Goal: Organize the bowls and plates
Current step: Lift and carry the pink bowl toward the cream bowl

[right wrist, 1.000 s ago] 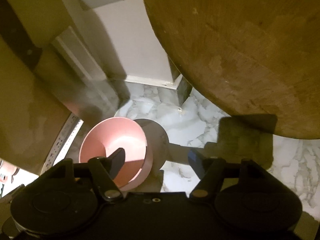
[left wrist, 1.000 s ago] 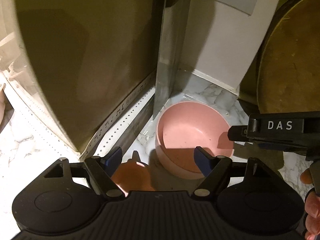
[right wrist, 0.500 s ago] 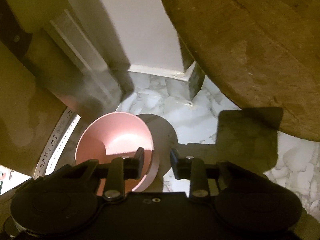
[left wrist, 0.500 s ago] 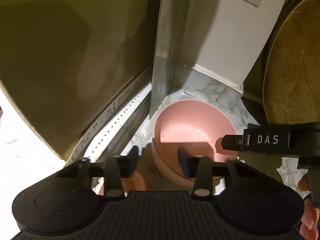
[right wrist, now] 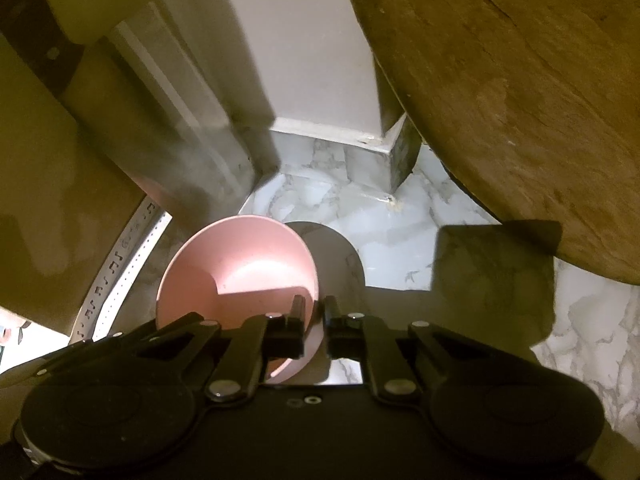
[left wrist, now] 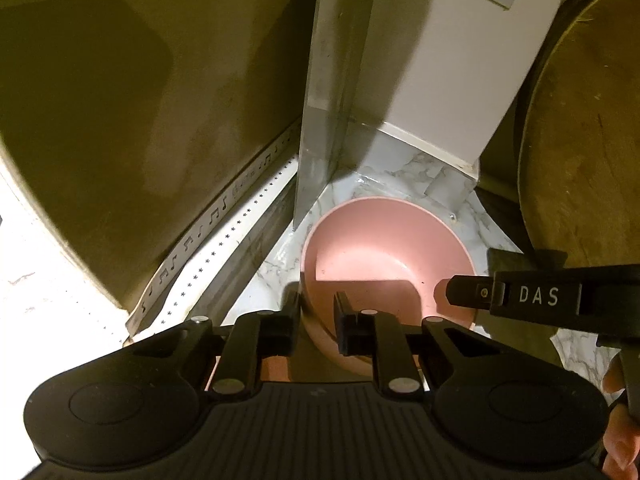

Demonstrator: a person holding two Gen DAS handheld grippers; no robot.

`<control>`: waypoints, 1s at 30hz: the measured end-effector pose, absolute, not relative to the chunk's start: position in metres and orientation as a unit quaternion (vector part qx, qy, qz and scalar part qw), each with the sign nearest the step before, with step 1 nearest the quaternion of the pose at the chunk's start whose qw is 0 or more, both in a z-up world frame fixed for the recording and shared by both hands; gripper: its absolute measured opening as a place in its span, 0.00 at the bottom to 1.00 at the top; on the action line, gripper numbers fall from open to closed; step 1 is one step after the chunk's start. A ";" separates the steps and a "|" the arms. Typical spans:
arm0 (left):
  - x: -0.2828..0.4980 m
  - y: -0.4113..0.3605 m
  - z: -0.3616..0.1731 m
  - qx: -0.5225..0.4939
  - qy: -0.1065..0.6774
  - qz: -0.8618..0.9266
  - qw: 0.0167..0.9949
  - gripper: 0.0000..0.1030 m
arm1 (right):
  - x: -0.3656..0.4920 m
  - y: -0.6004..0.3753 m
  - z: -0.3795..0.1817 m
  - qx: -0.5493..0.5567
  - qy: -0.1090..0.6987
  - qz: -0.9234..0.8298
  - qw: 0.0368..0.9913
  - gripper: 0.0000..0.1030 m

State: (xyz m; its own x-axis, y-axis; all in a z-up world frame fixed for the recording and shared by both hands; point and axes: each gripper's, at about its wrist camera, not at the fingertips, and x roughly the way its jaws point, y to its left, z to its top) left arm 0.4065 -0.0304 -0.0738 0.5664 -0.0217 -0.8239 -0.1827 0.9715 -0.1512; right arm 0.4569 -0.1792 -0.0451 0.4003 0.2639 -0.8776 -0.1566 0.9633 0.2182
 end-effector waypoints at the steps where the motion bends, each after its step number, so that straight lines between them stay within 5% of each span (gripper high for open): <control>1: 0.405 -0.030 -0.072 -0.110 0.463 0.045 0.878 0.17 | 0.455 -0.179 -0.043 0.048 0.531 0.127 0.836 0.07; 30: 0.269 -0.043 0.009 -0.077 0.447 0.013 0.891 0.17 | 0.323 -0.177 0.045 0.053 0.492 0.129 0.860 0.07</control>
State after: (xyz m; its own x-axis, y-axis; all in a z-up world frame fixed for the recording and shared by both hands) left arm 0.2688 -0.0430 0.0085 0.6007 -0.0458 -0.7981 -0.0920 0.9878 -0.1259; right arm 0.3230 -0.1770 0.0449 0.4833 0.2742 -0.8314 -0.1708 0.9610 0.2176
